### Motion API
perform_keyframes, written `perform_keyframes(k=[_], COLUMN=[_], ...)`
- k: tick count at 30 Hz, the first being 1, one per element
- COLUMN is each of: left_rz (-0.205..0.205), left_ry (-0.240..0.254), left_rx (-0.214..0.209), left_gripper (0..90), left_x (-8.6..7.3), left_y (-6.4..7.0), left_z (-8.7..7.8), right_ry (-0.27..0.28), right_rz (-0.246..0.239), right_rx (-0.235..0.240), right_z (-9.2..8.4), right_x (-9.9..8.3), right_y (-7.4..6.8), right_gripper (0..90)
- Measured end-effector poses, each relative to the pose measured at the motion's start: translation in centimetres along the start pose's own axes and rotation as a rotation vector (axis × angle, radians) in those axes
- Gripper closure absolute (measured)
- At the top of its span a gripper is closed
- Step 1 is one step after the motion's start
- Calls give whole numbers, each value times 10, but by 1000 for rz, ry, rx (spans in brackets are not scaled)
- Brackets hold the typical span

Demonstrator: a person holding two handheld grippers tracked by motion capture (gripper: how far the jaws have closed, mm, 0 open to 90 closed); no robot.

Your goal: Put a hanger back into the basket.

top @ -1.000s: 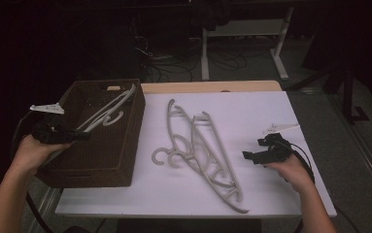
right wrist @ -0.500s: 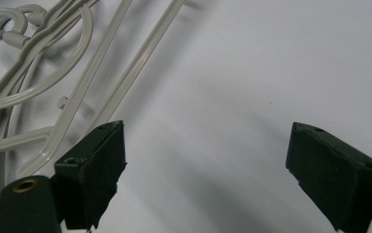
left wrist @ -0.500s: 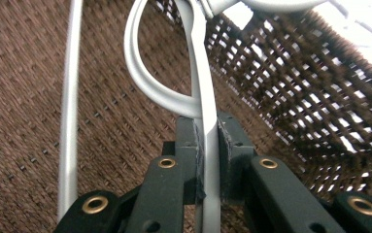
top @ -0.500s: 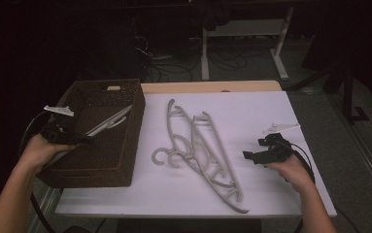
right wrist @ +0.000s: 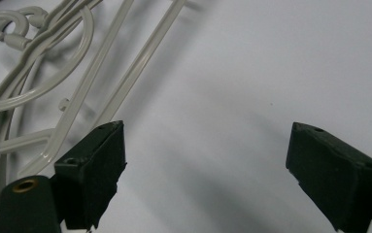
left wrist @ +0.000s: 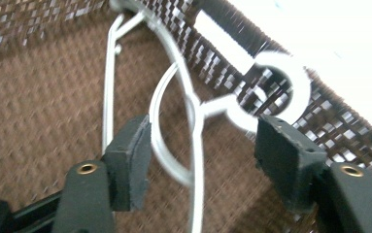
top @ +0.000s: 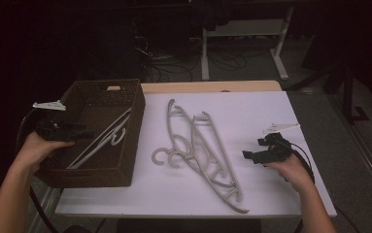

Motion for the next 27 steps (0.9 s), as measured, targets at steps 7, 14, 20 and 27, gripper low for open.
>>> perform_keyframes(k=[7, 14, 20, 27], left_rz=[50, 100, 140, 172], left_ry=[52, 82, 104, 97], left_rx=[-103, -170, -242, -289], left_gripper=[273, 239, 208, 175], left_x=[17, 31, 43, 44], left_y=[42, 78, 117, 152], left_z=[13, 28, 52, 81], right_ry=[16, 12, 10, 26], right_rz=[8, -3, -17, -21], right_rx=[-5, -3, -2, -3], right_z=[-2, -2, -5, -7], right_x=[3, 4, 3, 8], right_y=[-1, -3, -9, -14], right_gripper=[140, 140, 139, 139])
Point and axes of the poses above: each handheld gripper's, and its own axes: z roughly forward along the jaws, x roughly out of its top, y roughly to its right, the point moved 3 cm from there along z, roughly forward along the jaws, and after that the axes turned 11 degrees about -z, right-handed, at the moved point
